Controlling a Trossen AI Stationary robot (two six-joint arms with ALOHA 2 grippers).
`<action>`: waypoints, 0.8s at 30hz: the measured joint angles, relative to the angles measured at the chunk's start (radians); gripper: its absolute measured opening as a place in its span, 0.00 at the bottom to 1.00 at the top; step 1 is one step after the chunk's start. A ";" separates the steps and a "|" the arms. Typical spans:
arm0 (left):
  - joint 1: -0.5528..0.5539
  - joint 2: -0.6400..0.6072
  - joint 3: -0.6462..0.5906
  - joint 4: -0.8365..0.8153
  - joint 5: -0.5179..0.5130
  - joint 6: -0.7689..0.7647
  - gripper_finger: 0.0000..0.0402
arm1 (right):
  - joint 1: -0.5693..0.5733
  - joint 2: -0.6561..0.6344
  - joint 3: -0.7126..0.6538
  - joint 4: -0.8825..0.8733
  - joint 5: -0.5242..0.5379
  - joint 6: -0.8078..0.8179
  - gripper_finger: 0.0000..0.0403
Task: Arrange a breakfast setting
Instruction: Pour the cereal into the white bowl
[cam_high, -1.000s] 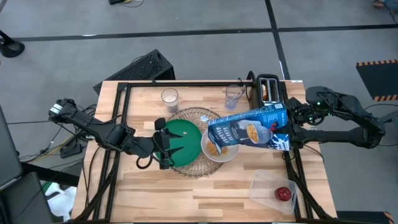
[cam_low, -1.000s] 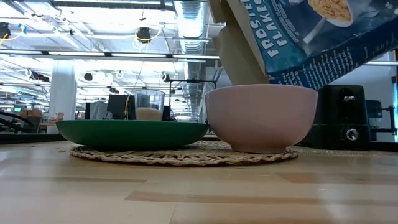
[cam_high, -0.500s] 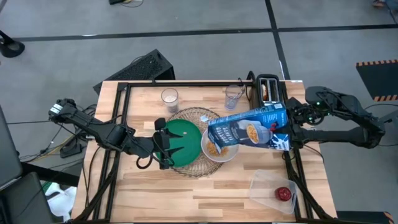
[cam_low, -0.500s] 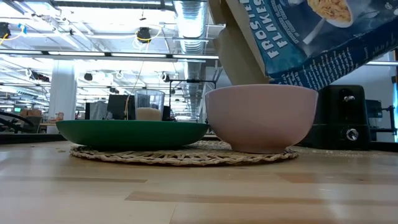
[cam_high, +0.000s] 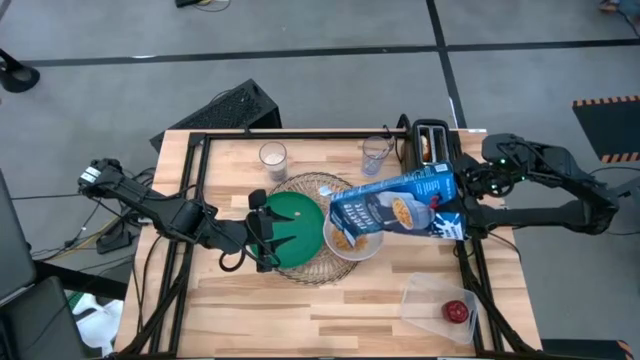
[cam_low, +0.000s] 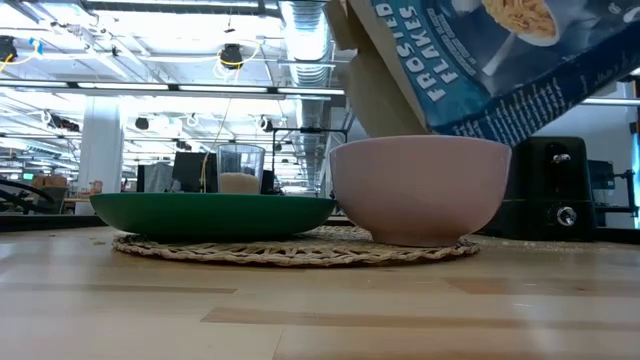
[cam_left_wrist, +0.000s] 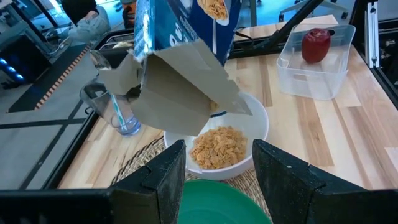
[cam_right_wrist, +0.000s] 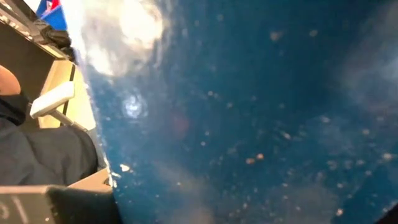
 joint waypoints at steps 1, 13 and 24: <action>0.000 0.000 0.000 -0.001 0.000 0.000 0.43 | 0.000 0.000 0.000 -0.003 0.001 -0.004 0.78; 0.000 0.000 0.000 -0.003 0.001 -0.002 0.43 | 0.000 -0.033 0.000 0.003 0.003 -0.011 0.78; 0.000 0.000 0.000 -0.003 0.001 -0.003 0.43 | 0.000 -0.052 0.000 -0.007 0.018 -0.013 0.78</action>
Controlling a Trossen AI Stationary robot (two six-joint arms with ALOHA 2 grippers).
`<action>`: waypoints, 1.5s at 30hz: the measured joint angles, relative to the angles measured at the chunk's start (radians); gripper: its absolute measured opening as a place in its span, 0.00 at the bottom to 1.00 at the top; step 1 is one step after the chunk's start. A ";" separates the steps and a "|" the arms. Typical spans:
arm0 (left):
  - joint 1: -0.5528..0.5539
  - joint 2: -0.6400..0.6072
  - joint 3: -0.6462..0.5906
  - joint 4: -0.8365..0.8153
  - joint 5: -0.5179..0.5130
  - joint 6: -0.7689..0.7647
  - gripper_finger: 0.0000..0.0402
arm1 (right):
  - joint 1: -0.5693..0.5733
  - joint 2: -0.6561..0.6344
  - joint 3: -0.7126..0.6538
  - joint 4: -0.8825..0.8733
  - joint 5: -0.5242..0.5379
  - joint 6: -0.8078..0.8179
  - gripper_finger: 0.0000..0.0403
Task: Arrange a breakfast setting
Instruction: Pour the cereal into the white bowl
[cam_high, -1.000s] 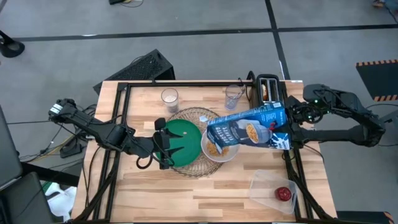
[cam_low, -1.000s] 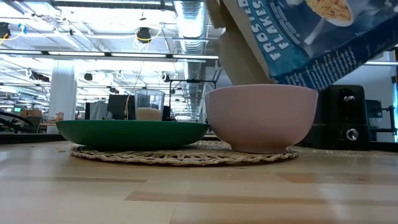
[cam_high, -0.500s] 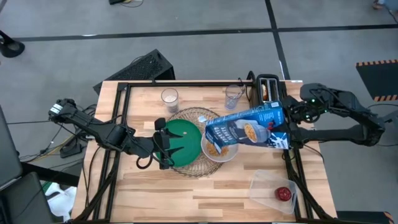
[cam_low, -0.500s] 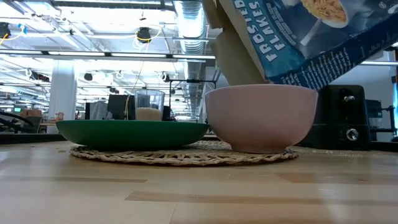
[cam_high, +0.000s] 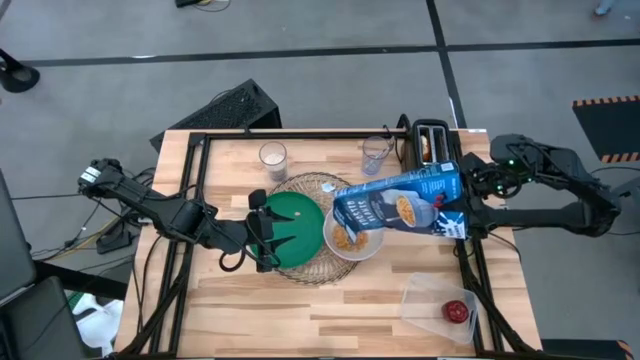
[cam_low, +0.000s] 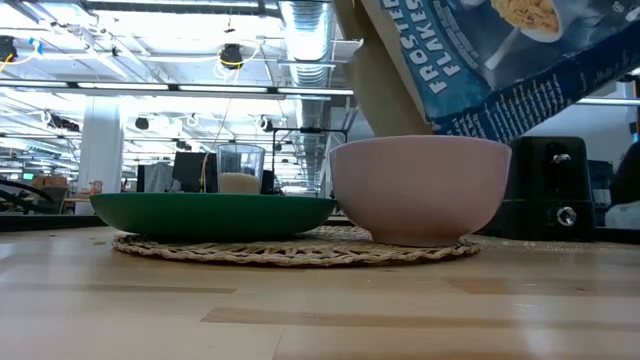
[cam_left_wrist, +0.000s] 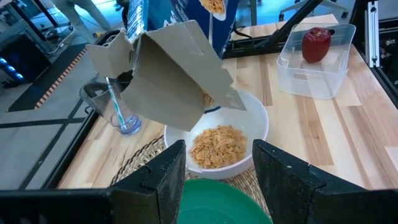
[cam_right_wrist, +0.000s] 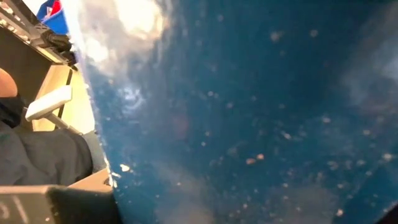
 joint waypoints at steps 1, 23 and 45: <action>0.000 0.000 0.000 0.000 0.000 0.000 0.43 | 0.000 -0.005 0.000 0.000 0.000 0.000 0.78; 0.011 0.000 0.000 0.005 0.004 0.010 0.43 | 0.000 0.060 0.000 -0.017 -0.049 0.010 0.78; 0.011 0.000 0.000 0.003 0.004 0.010 0.43 | 0.000 0.091 0.077 -0.027 -0.045 -0.019 0.78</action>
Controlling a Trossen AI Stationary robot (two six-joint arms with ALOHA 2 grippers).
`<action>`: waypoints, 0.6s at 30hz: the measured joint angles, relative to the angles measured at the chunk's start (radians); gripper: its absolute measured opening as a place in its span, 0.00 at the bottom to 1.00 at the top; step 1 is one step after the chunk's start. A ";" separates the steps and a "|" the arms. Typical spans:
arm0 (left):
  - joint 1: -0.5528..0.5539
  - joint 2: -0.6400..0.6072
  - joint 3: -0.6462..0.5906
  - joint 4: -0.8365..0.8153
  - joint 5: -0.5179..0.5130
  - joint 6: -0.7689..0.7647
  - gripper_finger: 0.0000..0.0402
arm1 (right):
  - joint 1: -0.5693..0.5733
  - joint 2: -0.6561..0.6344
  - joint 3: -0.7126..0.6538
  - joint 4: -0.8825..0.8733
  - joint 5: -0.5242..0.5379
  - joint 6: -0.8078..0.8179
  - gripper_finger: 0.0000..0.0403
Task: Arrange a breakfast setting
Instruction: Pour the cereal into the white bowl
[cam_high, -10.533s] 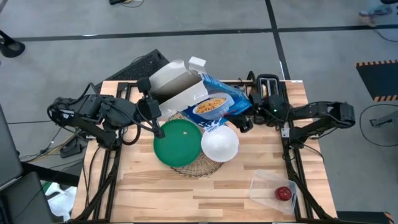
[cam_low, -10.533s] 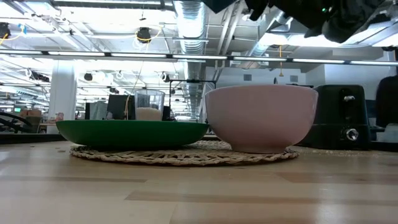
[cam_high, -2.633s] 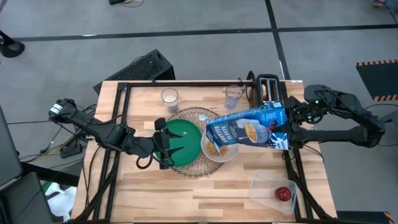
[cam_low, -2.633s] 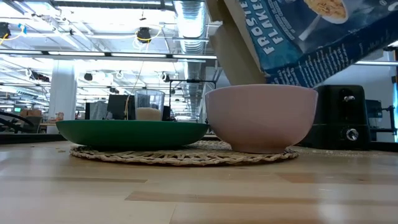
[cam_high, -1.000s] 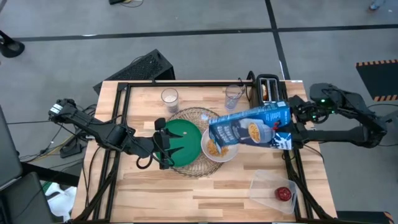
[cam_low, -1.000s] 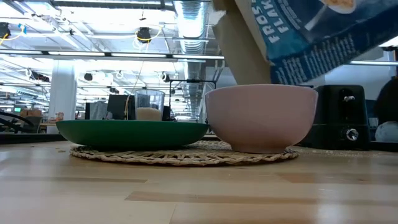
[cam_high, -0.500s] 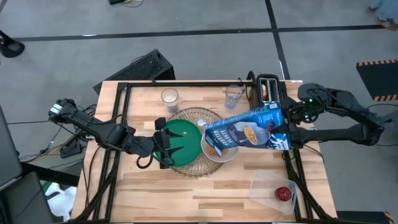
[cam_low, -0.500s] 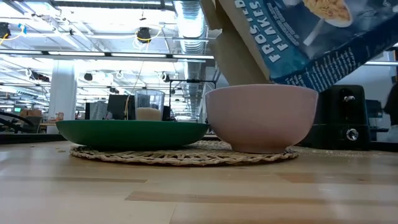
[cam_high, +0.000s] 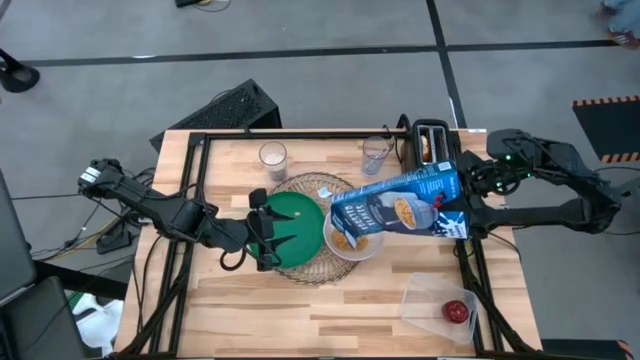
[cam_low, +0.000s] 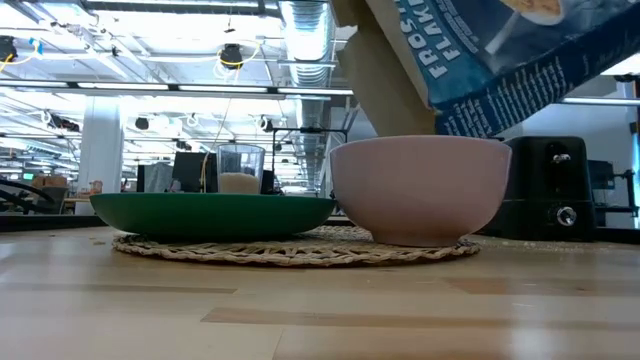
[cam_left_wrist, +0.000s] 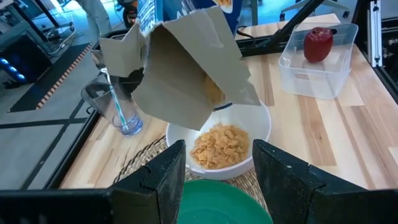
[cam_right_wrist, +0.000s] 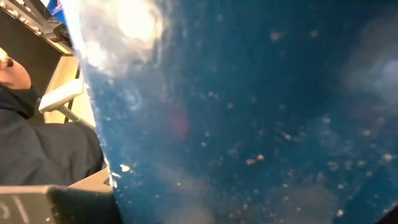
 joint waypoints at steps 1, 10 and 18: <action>0.000 0.000 0.000 0.000 0.000 0.000 0.43 | 0.000 0.000 0.000 0.001 0.000 0.000 0.78; 0.000 0.000 0.000 0.000 0.000 -0.001 0.43 | 0.000 -0.047 -0.056 0.010 0.000 -0.002 0.78; 0.000 0.000 0.000 0.002 0.000 -0.003 0.43 | 0.000 -0.198 -0.180 0.078 -0.001 0.026 0.77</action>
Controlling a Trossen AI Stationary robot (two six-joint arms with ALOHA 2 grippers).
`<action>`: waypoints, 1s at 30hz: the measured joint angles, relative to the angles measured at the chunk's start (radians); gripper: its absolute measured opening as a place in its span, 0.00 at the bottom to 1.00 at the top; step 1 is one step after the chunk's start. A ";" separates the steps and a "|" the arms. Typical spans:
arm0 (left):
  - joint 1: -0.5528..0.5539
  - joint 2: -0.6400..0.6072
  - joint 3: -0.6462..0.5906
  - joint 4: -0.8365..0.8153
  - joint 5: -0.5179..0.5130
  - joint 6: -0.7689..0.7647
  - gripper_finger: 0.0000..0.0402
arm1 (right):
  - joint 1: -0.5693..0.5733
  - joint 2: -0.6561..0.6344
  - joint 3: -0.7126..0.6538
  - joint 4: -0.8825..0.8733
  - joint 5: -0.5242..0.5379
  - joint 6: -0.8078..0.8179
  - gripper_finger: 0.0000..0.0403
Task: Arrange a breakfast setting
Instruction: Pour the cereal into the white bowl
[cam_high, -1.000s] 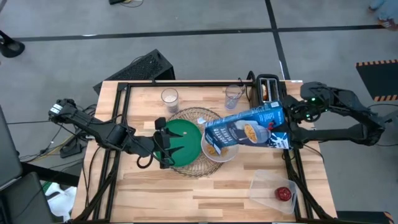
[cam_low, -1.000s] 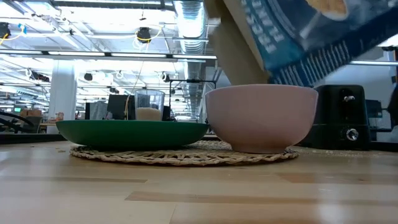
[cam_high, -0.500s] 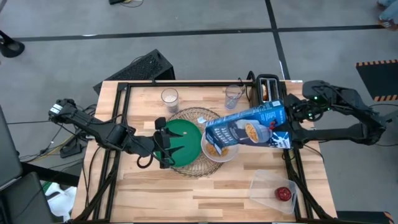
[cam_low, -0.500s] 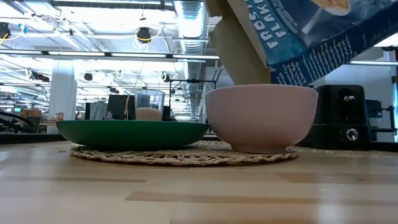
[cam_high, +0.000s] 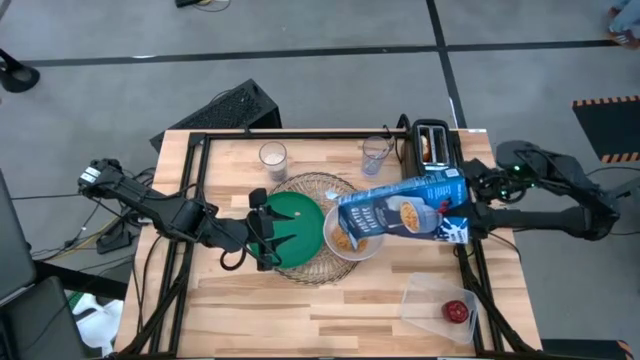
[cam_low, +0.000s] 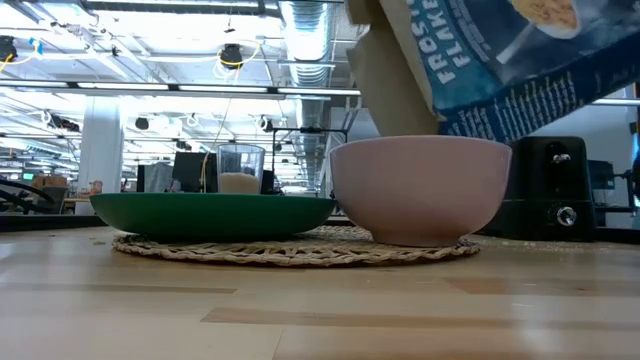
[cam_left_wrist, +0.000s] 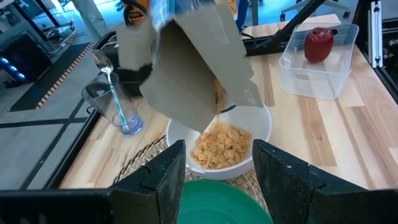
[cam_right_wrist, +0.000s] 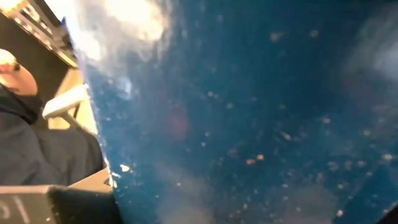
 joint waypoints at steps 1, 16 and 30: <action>0.000 0.000 0.000 0.001 0.000 0.000 0.43 | 0.000 -0.022 -0.011 0.004 0.000 0.005 0.77; 0.000 0.000 0.000 0.016 -0.005 0.003 0.43 | -0.001 -0.292 -0.179 0.079 -0.006 0.065 0.77; 0.000 0.000 0.000 0.026 -0.005 0.003 0.43 | -0.009 -0.486 -0.283 0.106 -0.006 0.095 0.77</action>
